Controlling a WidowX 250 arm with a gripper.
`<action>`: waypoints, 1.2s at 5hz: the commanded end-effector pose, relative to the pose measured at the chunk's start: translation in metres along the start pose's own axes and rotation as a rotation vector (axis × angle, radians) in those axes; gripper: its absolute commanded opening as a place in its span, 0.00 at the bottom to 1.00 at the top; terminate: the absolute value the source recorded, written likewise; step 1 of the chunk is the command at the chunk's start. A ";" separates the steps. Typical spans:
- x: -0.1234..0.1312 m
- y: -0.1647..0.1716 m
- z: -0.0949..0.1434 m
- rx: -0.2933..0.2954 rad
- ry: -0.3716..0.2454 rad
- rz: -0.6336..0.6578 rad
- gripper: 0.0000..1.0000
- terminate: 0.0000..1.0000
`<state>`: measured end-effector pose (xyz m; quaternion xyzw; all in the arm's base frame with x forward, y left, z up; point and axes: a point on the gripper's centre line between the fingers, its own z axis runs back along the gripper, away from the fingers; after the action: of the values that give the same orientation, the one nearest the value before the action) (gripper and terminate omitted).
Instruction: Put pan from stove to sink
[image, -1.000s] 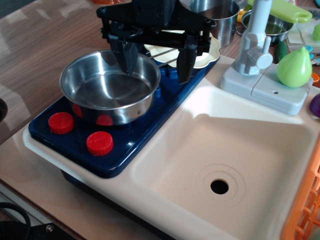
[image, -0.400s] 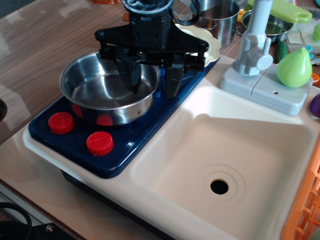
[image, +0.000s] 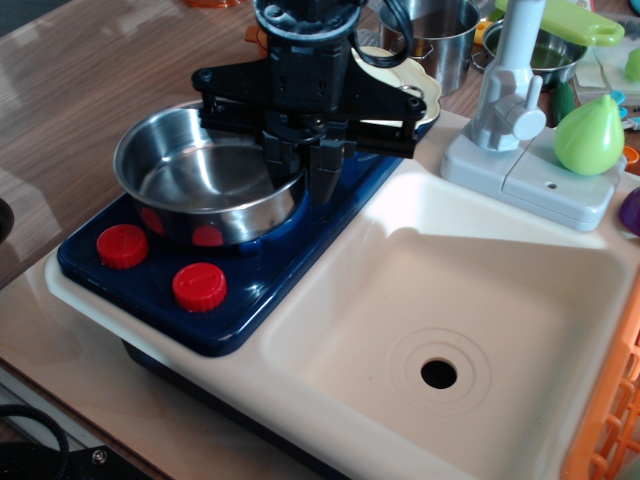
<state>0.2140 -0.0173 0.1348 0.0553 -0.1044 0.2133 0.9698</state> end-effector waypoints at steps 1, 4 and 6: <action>-0.009 0.000 0.023 0.009 -0.047 0.030 0.00 0.00; -0.029 -0.052 0.036 -0.018 -0.098 -0.095 0.00 0.00; -0.036 -0.095 0.035 -0.102 -0.124 -0.196 1.00 0.00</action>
<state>0.2141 -0.1249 0.1439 0.0175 -0.1647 0.1152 0.9794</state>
